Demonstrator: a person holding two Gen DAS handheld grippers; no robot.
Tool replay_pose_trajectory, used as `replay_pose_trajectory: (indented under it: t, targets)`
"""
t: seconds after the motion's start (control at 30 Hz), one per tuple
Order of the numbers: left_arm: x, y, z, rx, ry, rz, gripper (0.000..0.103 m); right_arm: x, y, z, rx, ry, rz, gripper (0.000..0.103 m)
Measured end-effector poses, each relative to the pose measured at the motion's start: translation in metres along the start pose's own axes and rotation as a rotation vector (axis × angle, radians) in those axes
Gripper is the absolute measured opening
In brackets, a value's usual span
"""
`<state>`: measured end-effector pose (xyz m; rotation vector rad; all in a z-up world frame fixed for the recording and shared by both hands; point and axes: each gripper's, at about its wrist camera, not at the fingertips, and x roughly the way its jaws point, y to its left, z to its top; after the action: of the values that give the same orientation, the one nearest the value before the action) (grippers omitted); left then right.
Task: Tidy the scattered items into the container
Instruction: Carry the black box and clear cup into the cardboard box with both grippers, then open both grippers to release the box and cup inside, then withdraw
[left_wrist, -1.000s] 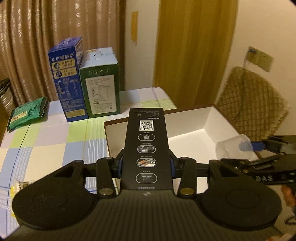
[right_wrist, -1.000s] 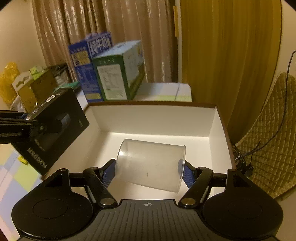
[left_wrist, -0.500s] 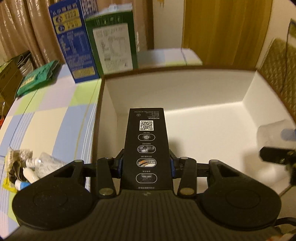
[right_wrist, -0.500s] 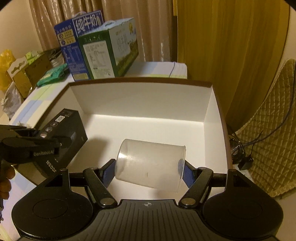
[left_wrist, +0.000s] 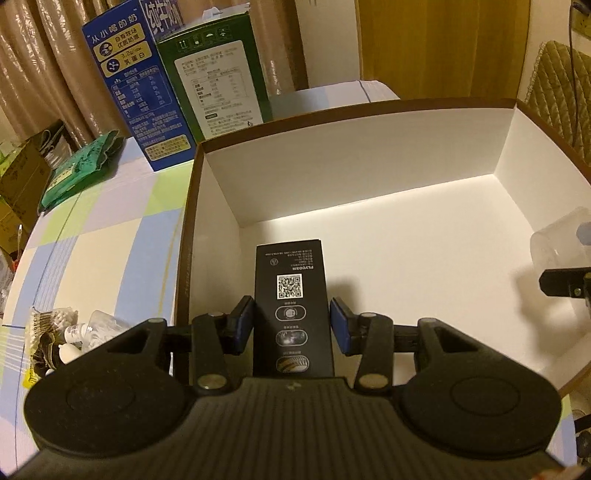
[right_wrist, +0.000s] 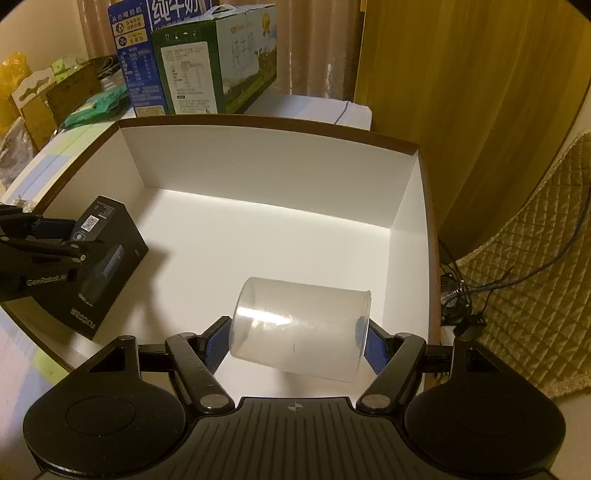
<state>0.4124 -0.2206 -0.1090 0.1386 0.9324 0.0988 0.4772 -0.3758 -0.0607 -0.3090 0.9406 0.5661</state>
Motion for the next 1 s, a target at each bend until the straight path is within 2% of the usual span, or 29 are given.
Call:
replay_pose_trajectory:
  t: [0.1,0.13,0.17,0.2,0.27,0.43,0.5,0.63,0.73,1.0]
  targets:
    - [-0.001,0.002,0.001,-0.001,0.004,-0.016,0.04,-0.002,0.002,0.001,-0.015,-0.014,-0.02,0.073]
    - [-0.002,0.003,0.001,0.0,0.005,-0.019,0.041,-0.002,0.001,0.001,-0.013,-0.015,-0.028,0.085]
    - [-0.003,0.003,0.0,0.002,0.006,-0.021,0.044,-0.003,0.001,0.001,-0.01,-0.024,-0.024,0.092]
    - [-0.004,0.004,0.001,0.003,0.005,-0.024,0.048,-0.006,0.001,0.002,-0.008,-0.033,-0.007,0.094]
    - [-0.009,0.006,0.001,0.006,-0.003,-0.033,0.05,-0.009,0.0,0.002,-0.002,-0.036,0.015,0.095]
    - [-0.022,0.005,0.002,0.038,0.004,-0.063,0.066,-0.013,-0.001,0.003,0.02,-0.014,0.051,0.101]
    - [-0.026,0.006,0.001,0.042,0.008,-0.071,0.076,-0.015,-0.001,0.003,0.03,-0.004,0.066,0.101]
    - [-0.035,0.006,0.0,0.05,0.02,-0.101,0.077,-0.02,0.001,0.003,0.046,0.009,0.089,0.101]
    - [-0.04,0.007,-0.001,0.047,0.028,-0.118,0.083,-0.023,0.004,0.003,0.05,0.013,0.095,0.101]
    - [-0.055,0.012,-0.004,0.049,0.019,-0.128,0.083,-0.04,0.012,0.001,0.049,-0.018,0.101,0.101]
